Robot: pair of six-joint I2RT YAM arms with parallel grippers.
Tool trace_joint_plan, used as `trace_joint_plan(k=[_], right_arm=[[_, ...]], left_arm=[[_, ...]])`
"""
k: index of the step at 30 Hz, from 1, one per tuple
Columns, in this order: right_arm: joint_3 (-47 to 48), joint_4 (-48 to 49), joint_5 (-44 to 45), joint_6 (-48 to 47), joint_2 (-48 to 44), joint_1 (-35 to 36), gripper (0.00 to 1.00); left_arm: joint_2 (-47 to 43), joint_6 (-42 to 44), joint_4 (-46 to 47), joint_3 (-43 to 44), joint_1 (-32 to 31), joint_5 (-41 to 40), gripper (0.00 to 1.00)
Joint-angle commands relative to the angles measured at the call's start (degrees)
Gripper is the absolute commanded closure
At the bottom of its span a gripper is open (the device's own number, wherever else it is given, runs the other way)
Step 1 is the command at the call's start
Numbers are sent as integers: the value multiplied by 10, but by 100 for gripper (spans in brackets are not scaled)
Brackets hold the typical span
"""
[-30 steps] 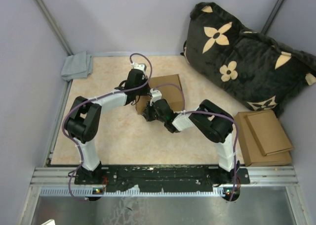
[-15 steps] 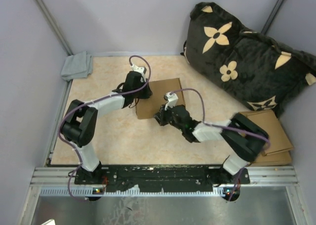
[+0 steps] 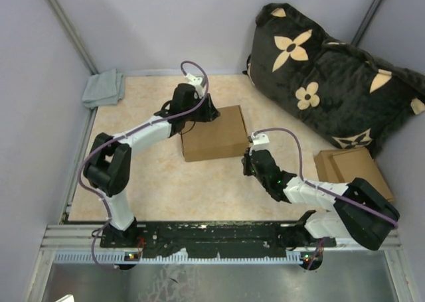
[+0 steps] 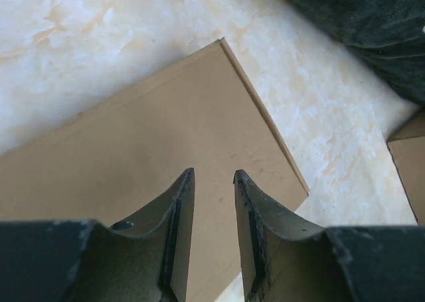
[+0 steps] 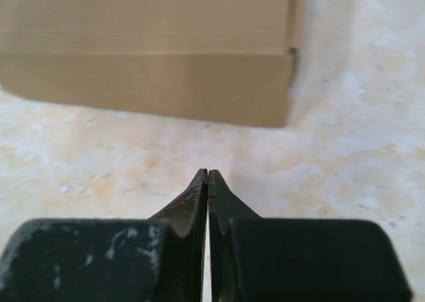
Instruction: Fold the paper box
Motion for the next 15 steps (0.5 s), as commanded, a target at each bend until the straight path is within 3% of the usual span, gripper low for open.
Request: trace_joint_plan(k=[1,8,15], right_arm=[[3,28,33,28,20,-48,100],[50,16,44,27,104,-58,100],[76,114,10,45,192,-85,100]], left_arm=[[61,-5,21,58,-14,24,63],[141,-11,16,84,-17,42,63],[168,-3,7,67,-29,88,66]])
